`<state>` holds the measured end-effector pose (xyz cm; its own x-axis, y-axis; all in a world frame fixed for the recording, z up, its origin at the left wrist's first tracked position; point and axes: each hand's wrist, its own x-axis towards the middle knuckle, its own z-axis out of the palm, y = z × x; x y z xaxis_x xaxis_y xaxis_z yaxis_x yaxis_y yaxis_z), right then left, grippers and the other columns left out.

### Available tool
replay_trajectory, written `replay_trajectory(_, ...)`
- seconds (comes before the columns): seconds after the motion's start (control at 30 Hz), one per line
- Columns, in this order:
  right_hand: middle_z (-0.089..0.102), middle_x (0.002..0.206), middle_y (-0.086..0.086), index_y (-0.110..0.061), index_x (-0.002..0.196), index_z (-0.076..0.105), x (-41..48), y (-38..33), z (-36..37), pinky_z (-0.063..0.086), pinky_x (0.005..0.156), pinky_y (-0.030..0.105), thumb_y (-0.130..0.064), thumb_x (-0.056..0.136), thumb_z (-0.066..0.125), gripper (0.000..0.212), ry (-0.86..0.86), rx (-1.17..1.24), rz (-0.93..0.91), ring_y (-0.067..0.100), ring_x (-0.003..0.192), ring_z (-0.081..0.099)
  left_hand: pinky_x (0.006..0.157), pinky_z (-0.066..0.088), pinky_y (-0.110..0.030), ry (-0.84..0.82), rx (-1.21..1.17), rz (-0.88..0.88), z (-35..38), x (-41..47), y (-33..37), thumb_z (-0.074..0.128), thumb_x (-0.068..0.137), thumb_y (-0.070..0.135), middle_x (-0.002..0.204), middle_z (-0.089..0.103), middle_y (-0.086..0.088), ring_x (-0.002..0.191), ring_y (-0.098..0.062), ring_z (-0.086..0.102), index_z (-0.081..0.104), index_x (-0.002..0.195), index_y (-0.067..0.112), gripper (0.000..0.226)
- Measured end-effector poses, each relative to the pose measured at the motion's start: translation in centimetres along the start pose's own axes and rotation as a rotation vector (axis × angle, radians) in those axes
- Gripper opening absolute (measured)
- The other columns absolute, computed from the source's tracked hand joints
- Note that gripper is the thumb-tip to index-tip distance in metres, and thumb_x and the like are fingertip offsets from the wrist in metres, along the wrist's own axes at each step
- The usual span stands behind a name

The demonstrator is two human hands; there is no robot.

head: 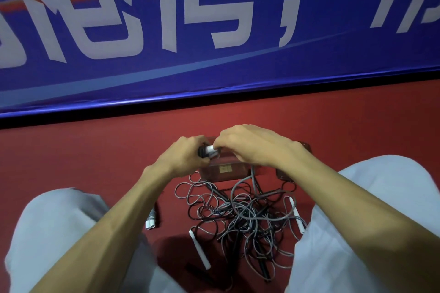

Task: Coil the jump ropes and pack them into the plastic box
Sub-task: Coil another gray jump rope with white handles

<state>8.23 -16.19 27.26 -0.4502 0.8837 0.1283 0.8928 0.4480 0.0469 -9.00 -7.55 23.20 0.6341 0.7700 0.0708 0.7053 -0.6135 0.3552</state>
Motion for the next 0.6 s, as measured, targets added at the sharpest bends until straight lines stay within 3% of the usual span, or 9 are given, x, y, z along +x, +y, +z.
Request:
replay_trajectory(0.07, 0.061, 0.108, -0.001, -0.021, 0.118, 0.059, 0.0, 0.1, 0.1, 0.051, 0.076, 0.04, 0.005, 0.085, 0.053, 0.042, 0.022, -0.007, 0.039, 0.026, 0.095, 0.061, 0.064, 0.038, -0.03, -0.054, 0.009, 0.072, 0.3, -0.1, 0.2, 0.068, 0.084, 0.025, 0.092, 0.068, -0.003, 0.076, -0.022, 0.056, 0.06, 0.119, 0.02, 0.036)
replay_trajectory(0.13, 0.06, 0.11, -0.002, -0.018, 0.117, 0.059, -0.3, 0.4, -0.2, 0.047, 0.069, 0.036, -0.003, 0.089, 0.058, 0.032, 0.135, 0.004, 0.054, 0.026, 0.09, 0.062, 0.064, 0.037, -0.03, -0.084, 0.002, 0.144, 0.3, -0.1, 0.3, 0.067, 0.084, 0.022, 0.086, 0.062, 0.002, 0.072, -0.019, 0.054, 0.06, 0.122, 0.02, 0.038)
replay_trajectory(0.23, 0.059, 0.102, 0.001, -0.013, 0.109, 0.058, -0.5, 0.8, -0.3, 0.04, 0.058, 0.033, -0.023, 0.088, 0.068, 0.026, 0.345, 0.018, 0.059, 0.03, 0.071, 0.062, 0.065, 0.045, -0.035, -0.09, -0.013, 0.218, 0.1, -0.2, 0.5, 0.068, 0.081, 0.019, 0.082, 0.063, 0.002, 0.07, -0.02, 0.055, 0.065, 0.111, 0.017, 0.03)
replay_trajectory(0.33, 0.057, 0.092, -0.002, -0.014, 0.1, 0.057, -0.5, 1.3, 0.0, 0.036, 0.062, 0.031, -0.043, 0.082, 0.071, 0.037, 0.354, 0.058, 0.156, 0.027, 0.072, 0.057, 0.067, 0.047, -0.039, -0.111, 0.002, 0.269, -0.3, -0.4, 0.5, 0.064, 0.076, 0.021, 0.078, 0.062, -0.001, 0.07, -0.023, 0.056, 0.065, 0.095, 0.019, 0.019)
replay_trajectory(0.47, 0.057, 0.075, -0.004, -0.016, 0.076, 0.054, -0.3, 1.8, 0.4, 0.033, 0.064, 0.029, -0.062, 0.075, 0.068, 0.047, 0.304, 0.127, 0.3, 0.02, 0.071, 0.05, 0.067, 0.047, -0.039, -0.152, 0.008, 0.263, -0.5, -0.9, 0.9, 0.056, 0.068, 0.036, 0.076, 0.06, -0.005, 0.07, -0.024, 0.054, 0.056, 0.084, 0.025, 0.019)
replay_trajectory(0.6, 0.057, 0.065, -0.005, -0.019, 0.068, 0.056, -0.1, 2.1, 0.4, 0.041, 0.065, 0.03, -0.063, 0.071, 0.071, 0.046, 0.333, 0.256, 0.422, 0.021, 0.069, 0.053, 0.058, 0.04, -0.027, -0.116, -0.082, 0.215, -0.3, -1.2, 1.3, 0.064, 0.07, 0.073, 0.067, 0.057, 0.005, 0.057, -0.011, 0.046, 0.066, 0.092, 0.022, 0.055)
